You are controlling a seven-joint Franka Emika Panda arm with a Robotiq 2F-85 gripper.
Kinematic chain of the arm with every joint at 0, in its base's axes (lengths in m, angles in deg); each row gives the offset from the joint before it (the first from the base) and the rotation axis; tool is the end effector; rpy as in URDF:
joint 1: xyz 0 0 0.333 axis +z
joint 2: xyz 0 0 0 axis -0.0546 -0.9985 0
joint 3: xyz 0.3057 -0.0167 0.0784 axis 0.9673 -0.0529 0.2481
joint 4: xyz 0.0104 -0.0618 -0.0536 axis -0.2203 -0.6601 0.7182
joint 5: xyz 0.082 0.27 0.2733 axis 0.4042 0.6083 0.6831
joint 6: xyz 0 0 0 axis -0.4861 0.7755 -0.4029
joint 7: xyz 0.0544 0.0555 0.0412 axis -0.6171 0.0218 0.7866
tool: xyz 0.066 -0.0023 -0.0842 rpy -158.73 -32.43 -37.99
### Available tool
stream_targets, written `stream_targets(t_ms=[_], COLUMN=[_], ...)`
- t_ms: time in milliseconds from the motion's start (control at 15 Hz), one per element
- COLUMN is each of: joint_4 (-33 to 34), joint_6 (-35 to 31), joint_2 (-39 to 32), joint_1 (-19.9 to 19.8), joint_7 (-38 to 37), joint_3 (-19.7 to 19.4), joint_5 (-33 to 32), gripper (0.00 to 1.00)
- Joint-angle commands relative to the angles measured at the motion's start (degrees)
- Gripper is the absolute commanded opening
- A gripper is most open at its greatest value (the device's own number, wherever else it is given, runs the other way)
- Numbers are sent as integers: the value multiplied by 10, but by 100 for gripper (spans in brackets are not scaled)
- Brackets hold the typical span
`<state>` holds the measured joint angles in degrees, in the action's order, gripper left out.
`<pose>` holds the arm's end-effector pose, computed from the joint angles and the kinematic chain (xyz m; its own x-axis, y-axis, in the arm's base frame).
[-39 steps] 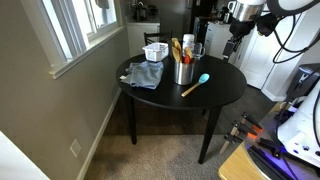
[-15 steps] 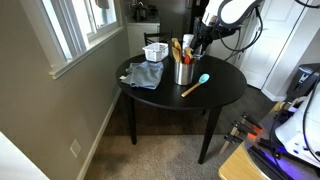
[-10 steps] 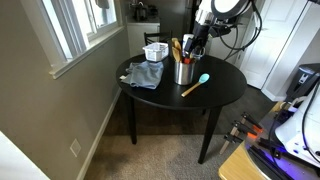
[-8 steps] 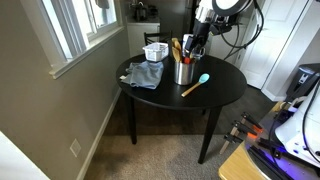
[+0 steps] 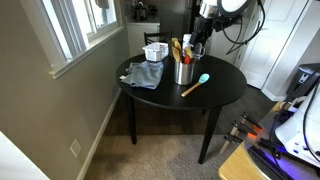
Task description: Remove one wooden spatula from the silver holder and place it on the table.
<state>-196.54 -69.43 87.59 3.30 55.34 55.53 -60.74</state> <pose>0.4816 0.0682 0.4166 0.9540 0.0771 0.2898 0.0310 -0.9866 0.1604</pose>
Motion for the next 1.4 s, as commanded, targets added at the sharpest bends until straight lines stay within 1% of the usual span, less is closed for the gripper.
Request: stream_targets(t_ms=[0,200,467,533,600,733,1000,1067,1133,1200,1333], joint_4=[13,26,48,54,57,60,67,68,67,65,63], joint_6=[-17,-30,-44,-42,-36,-35,-41,-41,-43,-44,-45], joint_2=[-29,-54,-88,-94,-95,-96,-98,-98,-97,-96,-93], joint_1=[-16,-20,-12,-8,-1,6,6,6,6,6,6], joint_7=[-28,-37,-31,-22,1,9,-21,-19,-17,-11,-13], joint_3=[-7,-14,-22,-24,-25,-25,-28,-29,-30,-32,-34], joint_5=[-26,-35,-34,-24,2,13,-18,-18,-17,-13,-12], gripper=[100,100,100,100,100,100,100,100,75,74,61])
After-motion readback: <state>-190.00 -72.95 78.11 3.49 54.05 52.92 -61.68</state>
